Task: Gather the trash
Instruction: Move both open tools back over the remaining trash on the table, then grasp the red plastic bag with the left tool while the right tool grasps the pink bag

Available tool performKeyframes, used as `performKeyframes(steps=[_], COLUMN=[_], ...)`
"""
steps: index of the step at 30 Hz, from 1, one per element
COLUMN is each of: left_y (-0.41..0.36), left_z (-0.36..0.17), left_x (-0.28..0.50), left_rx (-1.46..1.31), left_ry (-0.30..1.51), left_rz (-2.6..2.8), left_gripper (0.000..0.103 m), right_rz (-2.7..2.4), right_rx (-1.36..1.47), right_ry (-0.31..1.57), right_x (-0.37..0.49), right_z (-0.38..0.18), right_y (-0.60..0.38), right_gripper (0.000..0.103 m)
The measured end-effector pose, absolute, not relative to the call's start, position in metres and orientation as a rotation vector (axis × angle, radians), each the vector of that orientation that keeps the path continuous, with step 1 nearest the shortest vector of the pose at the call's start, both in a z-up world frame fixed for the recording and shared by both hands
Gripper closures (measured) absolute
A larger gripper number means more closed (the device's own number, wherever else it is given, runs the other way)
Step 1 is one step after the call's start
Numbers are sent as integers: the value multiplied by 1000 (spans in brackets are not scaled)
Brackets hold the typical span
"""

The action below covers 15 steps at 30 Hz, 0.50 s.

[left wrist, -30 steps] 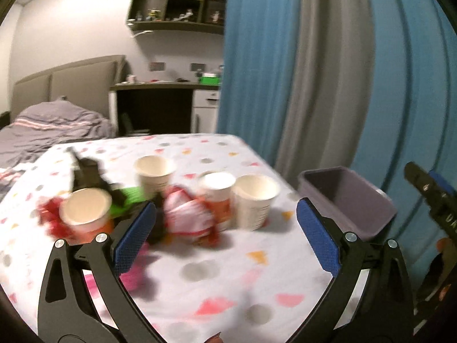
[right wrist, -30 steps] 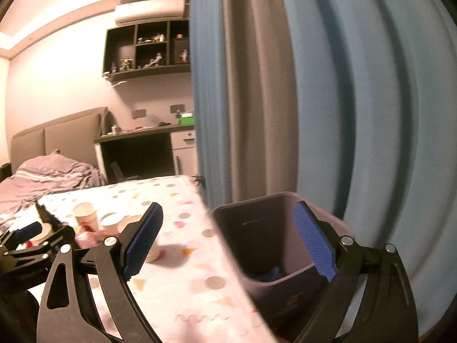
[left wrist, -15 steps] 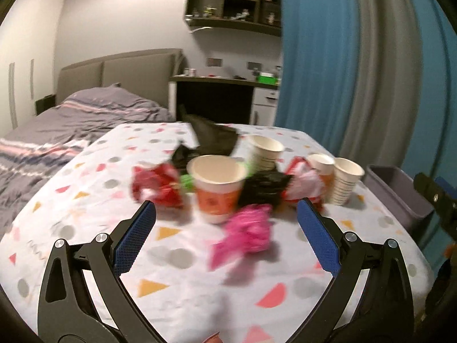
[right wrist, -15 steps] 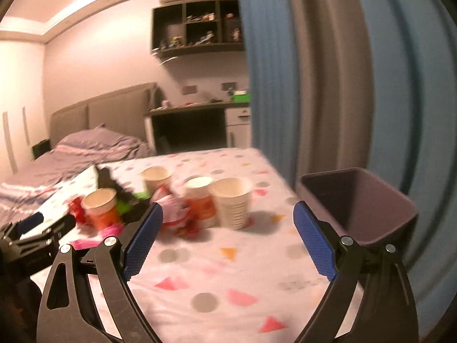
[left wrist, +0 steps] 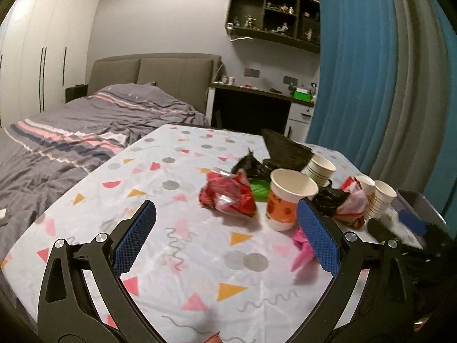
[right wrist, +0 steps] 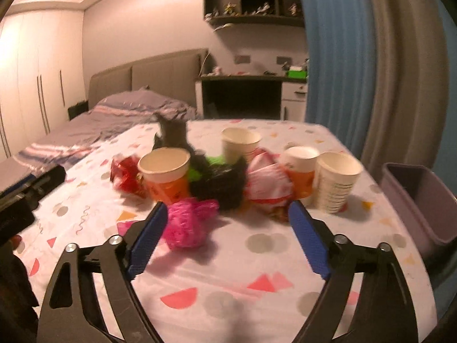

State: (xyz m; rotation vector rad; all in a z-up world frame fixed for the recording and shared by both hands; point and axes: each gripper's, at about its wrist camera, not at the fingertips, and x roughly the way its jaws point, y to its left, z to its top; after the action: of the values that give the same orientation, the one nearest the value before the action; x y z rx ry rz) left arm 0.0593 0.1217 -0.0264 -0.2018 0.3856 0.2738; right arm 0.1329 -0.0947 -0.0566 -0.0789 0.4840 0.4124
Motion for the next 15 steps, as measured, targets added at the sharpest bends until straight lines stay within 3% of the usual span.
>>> performKeyframes(steps=[15], left_y=[151], left_z=[-33], left_x=[69], left_rx=[-226], left_ry=[402], left_rz=[291], left_gripper=[6], right_rz=[487], right_rx=[-156], right_ry=[655], right_x=[164], right_z=[-83], right_y=[-50], right_gripper=[41])
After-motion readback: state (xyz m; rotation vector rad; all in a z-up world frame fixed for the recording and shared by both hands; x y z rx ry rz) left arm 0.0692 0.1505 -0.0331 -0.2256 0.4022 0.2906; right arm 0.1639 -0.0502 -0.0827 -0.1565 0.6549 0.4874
